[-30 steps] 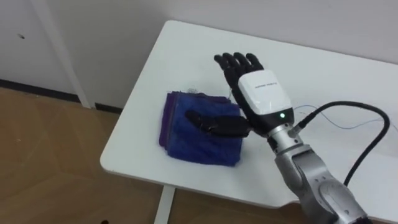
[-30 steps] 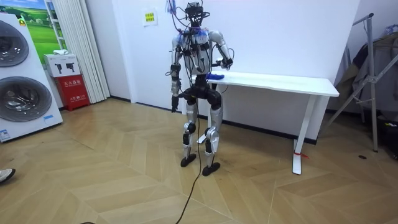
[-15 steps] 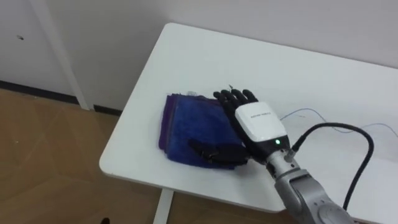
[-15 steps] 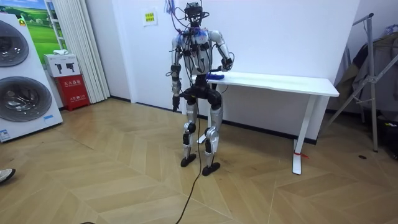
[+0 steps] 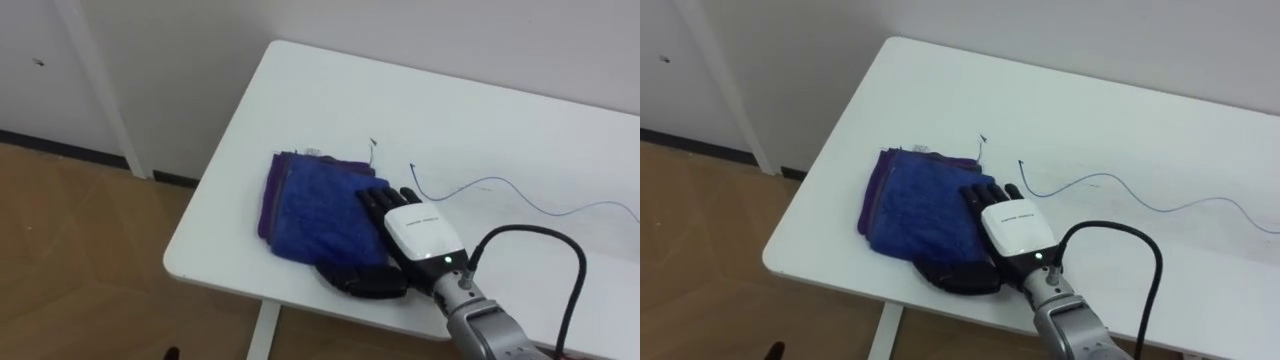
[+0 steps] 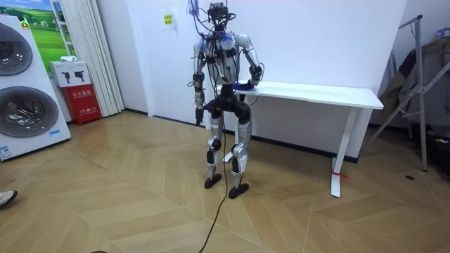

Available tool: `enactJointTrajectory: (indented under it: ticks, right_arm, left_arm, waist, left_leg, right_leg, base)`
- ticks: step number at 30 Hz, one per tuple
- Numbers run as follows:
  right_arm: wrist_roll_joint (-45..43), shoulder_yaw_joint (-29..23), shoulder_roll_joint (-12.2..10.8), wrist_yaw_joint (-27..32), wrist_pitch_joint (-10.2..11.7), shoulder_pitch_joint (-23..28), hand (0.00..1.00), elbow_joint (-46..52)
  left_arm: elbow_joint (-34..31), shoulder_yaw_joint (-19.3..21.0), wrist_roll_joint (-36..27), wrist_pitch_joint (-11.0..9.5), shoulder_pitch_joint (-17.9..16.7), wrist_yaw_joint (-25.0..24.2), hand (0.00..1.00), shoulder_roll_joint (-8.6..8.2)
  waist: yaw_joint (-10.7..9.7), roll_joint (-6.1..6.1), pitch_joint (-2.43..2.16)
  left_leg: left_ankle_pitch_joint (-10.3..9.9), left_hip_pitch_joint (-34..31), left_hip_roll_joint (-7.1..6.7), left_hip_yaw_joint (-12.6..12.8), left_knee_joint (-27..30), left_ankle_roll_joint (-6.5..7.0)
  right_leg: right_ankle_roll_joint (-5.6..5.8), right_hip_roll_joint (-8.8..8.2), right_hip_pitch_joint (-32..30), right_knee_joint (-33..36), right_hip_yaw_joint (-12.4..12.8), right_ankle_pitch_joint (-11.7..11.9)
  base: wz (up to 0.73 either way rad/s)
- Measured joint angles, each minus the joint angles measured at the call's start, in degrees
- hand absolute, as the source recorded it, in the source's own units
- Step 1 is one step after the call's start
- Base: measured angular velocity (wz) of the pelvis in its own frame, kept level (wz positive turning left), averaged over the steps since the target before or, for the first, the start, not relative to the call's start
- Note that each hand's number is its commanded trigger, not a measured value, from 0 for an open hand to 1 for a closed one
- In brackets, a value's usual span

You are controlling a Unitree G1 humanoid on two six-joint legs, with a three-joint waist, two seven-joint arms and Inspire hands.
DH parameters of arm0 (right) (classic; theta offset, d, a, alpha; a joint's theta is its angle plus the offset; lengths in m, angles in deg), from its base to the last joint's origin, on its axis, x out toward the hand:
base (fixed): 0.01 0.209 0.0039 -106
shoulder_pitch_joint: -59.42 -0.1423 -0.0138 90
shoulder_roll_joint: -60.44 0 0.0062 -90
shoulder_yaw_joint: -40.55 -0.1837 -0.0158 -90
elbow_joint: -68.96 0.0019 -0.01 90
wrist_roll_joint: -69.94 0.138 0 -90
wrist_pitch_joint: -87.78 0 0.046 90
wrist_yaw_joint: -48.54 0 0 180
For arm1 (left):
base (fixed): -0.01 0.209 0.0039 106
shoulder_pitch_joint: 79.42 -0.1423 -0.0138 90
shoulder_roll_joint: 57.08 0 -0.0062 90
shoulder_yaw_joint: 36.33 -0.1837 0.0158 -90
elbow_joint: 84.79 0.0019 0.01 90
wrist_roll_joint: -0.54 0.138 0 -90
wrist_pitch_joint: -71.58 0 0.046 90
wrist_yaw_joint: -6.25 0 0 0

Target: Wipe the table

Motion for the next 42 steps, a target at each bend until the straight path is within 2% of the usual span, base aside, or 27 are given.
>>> enactJointTrajectory:
  ticks: [11, 16, 24, 32, 36, 42]
  right_arm:
    - [-0.17, -0.57, -0.03, 1.36, 0.82, -0.13, 0.0, -0.99]
    - [0.04, -0.72, -1.01, 1.34, 0.56, -2.12, 0.0, -0.84]
    - [1.36, -0.76, -0.99, 1.21, 0.31, -6.98, 0.0, 3.46]
    - [1.87, -0.7, -1.2, 1.14, -0.1, -7.89, 0.0, 3.45]
    - [1.85, -0.75, -1.17, 0.55, -0.59, -7.89, 0.0, 3.31]
    - [1.87, -0.83, -1.11, 0.5, -1.32, -7.9, 0.0, 1.24]
  left_arm:
    - [0.01, 0.06, 0.05, 0.02, -0.66, 0.69, 0.0, 0.22]
    - [0.14, 0.17, -0.01, 0.12, -1.05, 0.49, 0.0, 0.2]
    - [0.14, 0.06, -0.01, 0.49, -2.27, 0.37, 0.0, 0.2]
    - [0.05, -0.55, -0.02, 0.58, -2.34, 0.56, 0.0, 0.2]
    - [-0.36, -0.39, 0.21, 0.62, -2.79, 0.58, 0.0, 0.27]
    - [-0.64, -0.33, 2.53, 1.77, -3.63, 0.41, 0.0, 0.34]
  waist:
    - [0.26, 0.11, 0.09]
    - [0.29, 0.43, 0.35]
    - [0.18, 0.68, 0.52]
    - [0.26, 0.7, 0.53]
    - [0.32, 0.46, 0.36]
    - [1.3, 0.37, 0.3]
  left_leg:
    - [0.0, 0.05, 0.04, -0.12, -0.06, 0.0]
    - [0.0, 0.05, 0.05, -0.12, -0.05, 0.0]
    - [0.0, -0.01, 0.0, -0.3, -0.01, 0.0]
    - [0.0, -0.04, -0.05, -1.09, -0.01, 0.0]
    - [0.0, 0.03, -0.09, -1.72, -0.01, 0.0]
    - [0.0, 1.18, -0.06, -2.79, -0.18, 0.0]
  right_leg:
    - [0.0, -0.02, -0.03, -0.01, -0.2, 0.0]
    - [0.0, -0.01, -0.02, -0.02, -0.06, 0.0]
    - [0.0, 0.04, 0.01, -0.01, 0.04, 0.0]
    - [0.0, 0.08, 0.22, 0.03, 0.01, 0.0]
    - [0.0, 0.09, 0.59, 0.0, -0.15, 0.0]
    - [0.0, 0.04, 1.95, -0.07, -0.03, 0.0]
  base:
    - [0.0]
    - [0.0]
    - [0.01]
    - [0.04]
    - [0.09]
    - [0.06]
